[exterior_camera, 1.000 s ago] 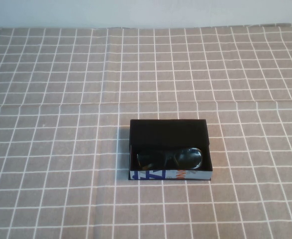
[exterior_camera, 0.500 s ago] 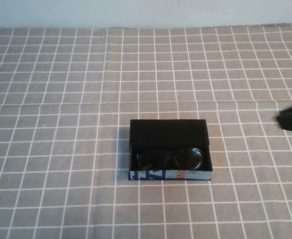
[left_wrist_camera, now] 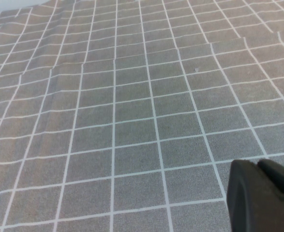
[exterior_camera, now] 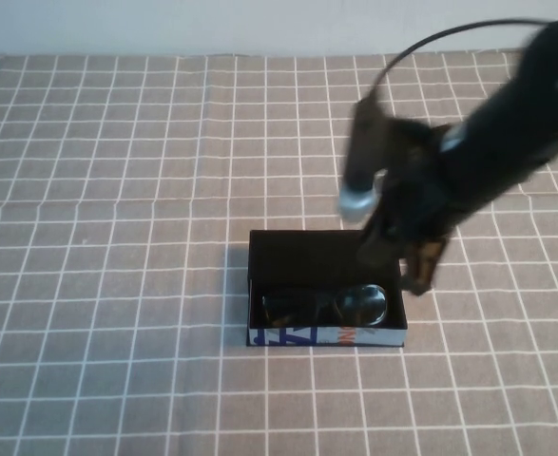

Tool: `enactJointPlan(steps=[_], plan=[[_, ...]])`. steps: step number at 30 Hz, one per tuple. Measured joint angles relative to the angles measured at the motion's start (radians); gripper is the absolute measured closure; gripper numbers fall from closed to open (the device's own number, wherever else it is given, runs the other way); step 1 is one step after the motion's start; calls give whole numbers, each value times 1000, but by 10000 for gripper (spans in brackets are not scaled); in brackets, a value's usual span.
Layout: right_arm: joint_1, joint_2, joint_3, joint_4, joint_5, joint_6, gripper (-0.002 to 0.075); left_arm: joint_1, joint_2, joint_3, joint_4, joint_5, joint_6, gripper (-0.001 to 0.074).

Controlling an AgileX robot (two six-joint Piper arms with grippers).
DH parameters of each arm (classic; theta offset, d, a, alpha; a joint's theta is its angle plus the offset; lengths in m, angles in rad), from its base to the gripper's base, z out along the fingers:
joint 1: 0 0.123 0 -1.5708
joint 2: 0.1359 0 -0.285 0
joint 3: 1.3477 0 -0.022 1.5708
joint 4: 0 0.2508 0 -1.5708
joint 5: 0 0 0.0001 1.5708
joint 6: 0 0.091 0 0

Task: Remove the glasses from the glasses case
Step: Pick up the glasses from the glasses case

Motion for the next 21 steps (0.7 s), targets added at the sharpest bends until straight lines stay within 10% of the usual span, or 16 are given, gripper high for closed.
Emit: enactJointPlan(steps=[7,21], plan=[[82,190,-107,-90,0,-7,405,0,0,0,0,0,0,739],[103,344,-144,-113,-33,-11,377,0,0,0,0,0,0,740]])
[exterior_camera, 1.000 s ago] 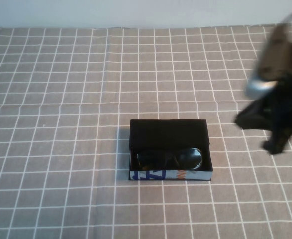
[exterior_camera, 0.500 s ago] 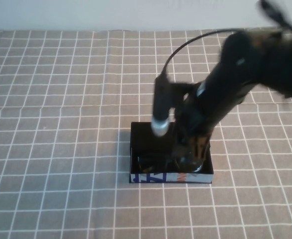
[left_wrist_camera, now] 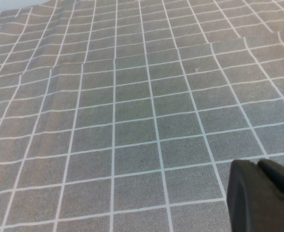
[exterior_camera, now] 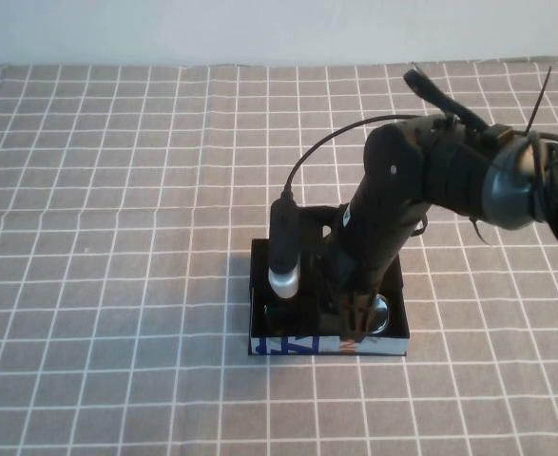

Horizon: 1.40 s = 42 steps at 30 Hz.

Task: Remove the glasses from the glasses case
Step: Pick up the glasses from the glasses case

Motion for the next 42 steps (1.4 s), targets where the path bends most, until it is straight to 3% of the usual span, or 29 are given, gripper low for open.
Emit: enactJointPlan(steps=[12,15,21,24,34,42], plan=[[0,35,-2,0,-43,-1,391,0,0,0,0,0,0,740],[0,44,-2,0,-43,-2,448,0,0,0,0,0,0,740],[0,44,-6,-9,-35,0,664,0,0,0,0,0,0,740],[0,33,-10,-14,-28,21,704,0,0,0,0,0,0,740],[-10,-31,-173,-81,182,217,710,0,0,0,0,0,0,740],[-10,-140,-214,-89,266,513,710,0,0,0,0,0,0,740]])
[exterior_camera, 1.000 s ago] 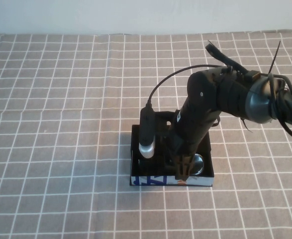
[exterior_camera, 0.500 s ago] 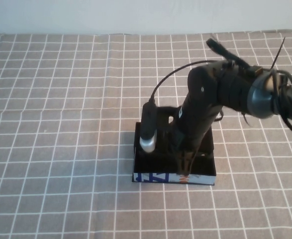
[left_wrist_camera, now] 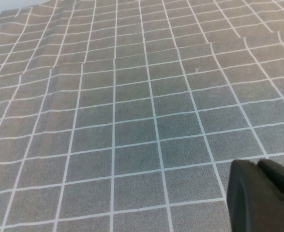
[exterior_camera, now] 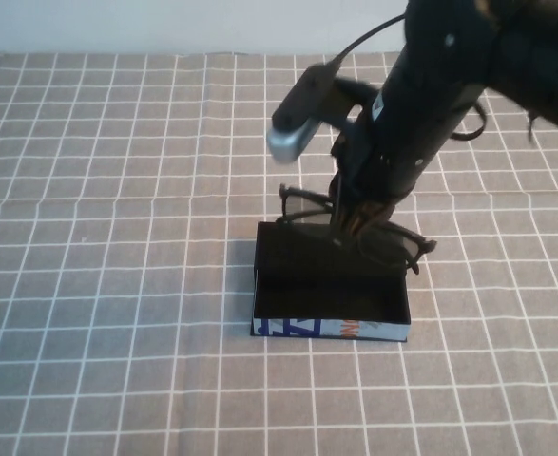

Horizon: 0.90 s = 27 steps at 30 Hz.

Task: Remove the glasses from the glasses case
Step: Pick up the glasses from the glasses case, then place the glasses on the table

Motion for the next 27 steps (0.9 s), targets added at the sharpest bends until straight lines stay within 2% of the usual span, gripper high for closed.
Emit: enactJointPlan(steps=[7,13,17,21,27], plan=[[-64,-94,38,9,5,292,710,0,0,0,0,0,0,740],[-164,-233,275,28,-14,532,710,0,0,0,0,0,0,740],[-232,-328,498,28,-181,657,710,0,0,0,0,0,0,740],[-291,-371,695,38,-360,703,710,0,0,0,0,0,0,740],[-304,-326,811,40,-551,714,710,0,0,0,0,0,0,740]])
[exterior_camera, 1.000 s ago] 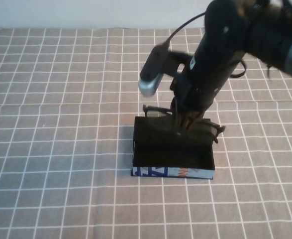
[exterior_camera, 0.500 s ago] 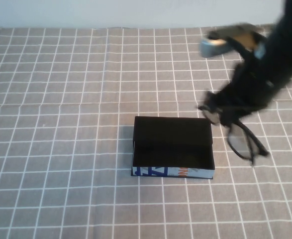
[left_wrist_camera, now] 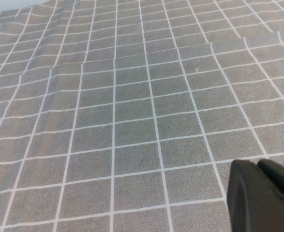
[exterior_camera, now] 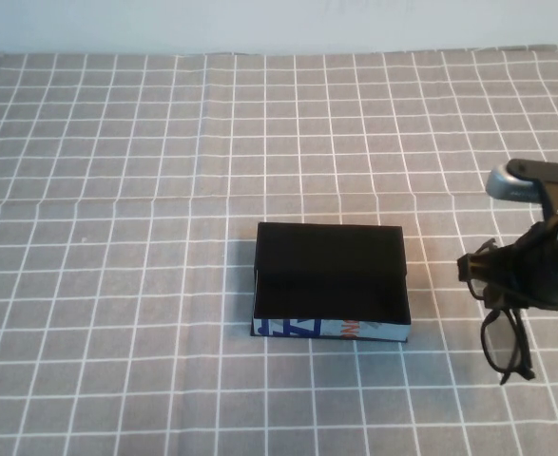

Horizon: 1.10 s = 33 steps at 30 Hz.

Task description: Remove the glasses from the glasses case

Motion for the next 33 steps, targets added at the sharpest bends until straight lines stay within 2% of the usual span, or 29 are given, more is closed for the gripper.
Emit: enactJointPlan(steps=[5,9,12,17,20,25,33], plan=[[-2,96,0,0,-101,0,702,0,0,0,0,0,0,740],[-2,153,0,3,-138,-18,666,0,0,0,0,0,0,740],[-2,167,0,3,-144,-38,594,0,0,0,0,0,0,740],[-2,134,0,-5,-147,-46,417,0,0,0,0,0,0,740],[-2,46,2,-9,-142,-46,385,0,0,0,0,0,0,740],[9,-223,63,-37,-180,-57,406,0,0,0,0,0,0,740],[44,-661,237,-68,-139,-101,525,0,0,0,0,0,0,740]])
